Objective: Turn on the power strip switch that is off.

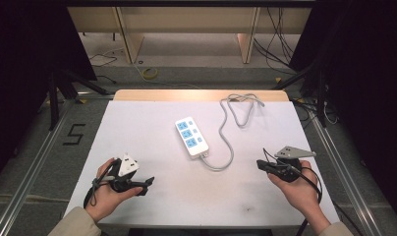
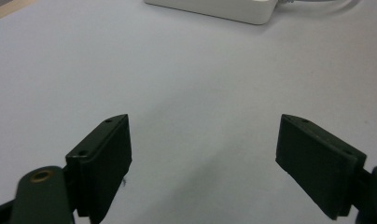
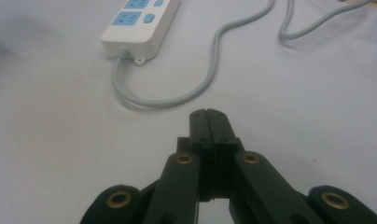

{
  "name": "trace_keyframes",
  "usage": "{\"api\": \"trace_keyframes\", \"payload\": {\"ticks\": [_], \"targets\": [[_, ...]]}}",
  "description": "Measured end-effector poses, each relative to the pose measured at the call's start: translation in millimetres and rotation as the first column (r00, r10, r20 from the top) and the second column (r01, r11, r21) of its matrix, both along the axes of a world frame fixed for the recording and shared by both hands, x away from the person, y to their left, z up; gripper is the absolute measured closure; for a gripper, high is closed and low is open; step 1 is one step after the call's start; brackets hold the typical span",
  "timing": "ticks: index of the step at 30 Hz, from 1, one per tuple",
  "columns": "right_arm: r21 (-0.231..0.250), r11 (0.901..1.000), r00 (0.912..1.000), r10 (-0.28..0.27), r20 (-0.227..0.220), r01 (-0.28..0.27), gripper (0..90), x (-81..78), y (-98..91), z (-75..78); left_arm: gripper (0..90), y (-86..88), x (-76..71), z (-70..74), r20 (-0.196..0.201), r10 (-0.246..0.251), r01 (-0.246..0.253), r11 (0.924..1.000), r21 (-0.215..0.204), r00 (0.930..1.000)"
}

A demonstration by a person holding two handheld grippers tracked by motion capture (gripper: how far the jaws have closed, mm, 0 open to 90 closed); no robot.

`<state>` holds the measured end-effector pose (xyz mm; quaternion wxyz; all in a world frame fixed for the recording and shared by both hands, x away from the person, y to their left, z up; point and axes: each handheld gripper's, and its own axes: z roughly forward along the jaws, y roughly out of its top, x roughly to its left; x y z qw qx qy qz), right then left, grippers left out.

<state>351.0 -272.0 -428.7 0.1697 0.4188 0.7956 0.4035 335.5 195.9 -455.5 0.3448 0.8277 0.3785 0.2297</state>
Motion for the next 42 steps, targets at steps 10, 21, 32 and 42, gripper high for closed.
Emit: {"api": "trace_keyframes", "payload": {"ticks": [10, 21, 32, 42], "targets": [[-0.004, 0.9998, 0.9998, 0.018, 0.004, -0.018, 90.0, 15.6, 13.9, 4.7, 18.3, 1.5, -0.3, -0.2, -0.001, 0.001, -0.001, 1.0000, 0.005, 1.0000], [-0.013, 0.9995, 0.9995, 0.030, 0.011, -0.030, 90.0, 27.8, 26.2, 9.2, 18.3, 1.5, -0.6, -0.2, -0.001, 0.009, -0.009, 1.0000, 0.000, 1.0000], [-0.041, 0.9980, 0.9985, 0.050, 0.022, -0.049, 90.0, 41.3, 45.1, 13.7, 18.5, 2.4, 0.3, -0.7, -0.003, 0.013, -0.013, 0.9999, 0.001, 0.9999], [-0.056, 0.9960, 0.9974, 0.070, 0.013, -0.070, 90.0, 53.5, 58.4, 12.1, 18.5, 2.8, 0.3, -1.5, -0.009, 0.012, -0.012, 0.9999, -0.006, 0.9999]]}}
